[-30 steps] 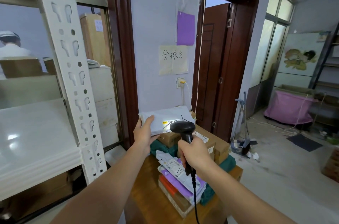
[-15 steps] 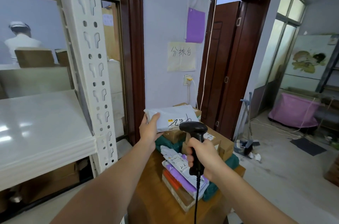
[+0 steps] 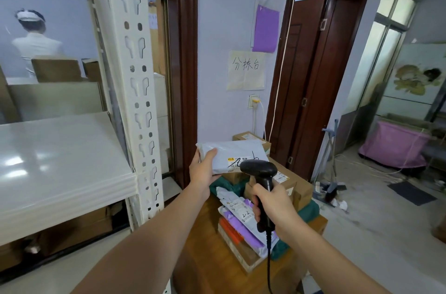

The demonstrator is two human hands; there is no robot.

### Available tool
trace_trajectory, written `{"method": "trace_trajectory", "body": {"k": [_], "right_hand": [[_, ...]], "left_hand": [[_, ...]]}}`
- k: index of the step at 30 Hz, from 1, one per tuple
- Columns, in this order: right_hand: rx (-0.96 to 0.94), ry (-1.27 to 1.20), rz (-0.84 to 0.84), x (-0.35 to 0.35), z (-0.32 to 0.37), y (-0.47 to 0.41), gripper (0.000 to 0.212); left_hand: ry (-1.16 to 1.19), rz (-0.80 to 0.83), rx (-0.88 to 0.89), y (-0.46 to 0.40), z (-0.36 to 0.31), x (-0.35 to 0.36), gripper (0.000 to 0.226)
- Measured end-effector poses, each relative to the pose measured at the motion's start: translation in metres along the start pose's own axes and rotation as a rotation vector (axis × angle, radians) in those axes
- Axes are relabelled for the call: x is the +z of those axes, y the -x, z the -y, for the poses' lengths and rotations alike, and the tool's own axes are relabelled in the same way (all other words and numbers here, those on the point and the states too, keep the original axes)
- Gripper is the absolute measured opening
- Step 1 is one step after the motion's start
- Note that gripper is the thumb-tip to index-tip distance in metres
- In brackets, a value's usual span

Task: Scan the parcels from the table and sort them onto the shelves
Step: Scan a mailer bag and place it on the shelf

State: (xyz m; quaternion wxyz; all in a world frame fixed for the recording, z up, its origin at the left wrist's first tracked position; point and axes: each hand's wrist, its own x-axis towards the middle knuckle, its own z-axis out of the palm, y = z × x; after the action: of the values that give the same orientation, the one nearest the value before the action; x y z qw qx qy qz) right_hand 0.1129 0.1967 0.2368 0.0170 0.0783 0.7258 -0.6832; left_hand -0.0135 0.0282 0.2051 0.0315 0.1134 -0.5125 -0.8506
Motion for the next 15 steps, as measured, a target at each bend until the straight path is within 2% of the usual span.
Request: {"method": "trace_trajectory", "body": {"k": [8,12,15], "right_hand": [[-0.082,0.11,0.041,-0.01,-0.008,0.019,0.005],[-0.139,0.156,0.137,-0.016,-0.017,0.04,0.006],[-0.21,0.224,0.224,-0.016,-0.026,0.065,0.007]], "left_hand": [[0.009,-0.047,-0.029,0.041,0.011,-0.022,0.068],[-0.048,-0.031,-0.001,0.089,0.018,-0.035,0.06],[-0.095,-0.077,0.026,0.127,0.027,-0.051,0.059]]}}
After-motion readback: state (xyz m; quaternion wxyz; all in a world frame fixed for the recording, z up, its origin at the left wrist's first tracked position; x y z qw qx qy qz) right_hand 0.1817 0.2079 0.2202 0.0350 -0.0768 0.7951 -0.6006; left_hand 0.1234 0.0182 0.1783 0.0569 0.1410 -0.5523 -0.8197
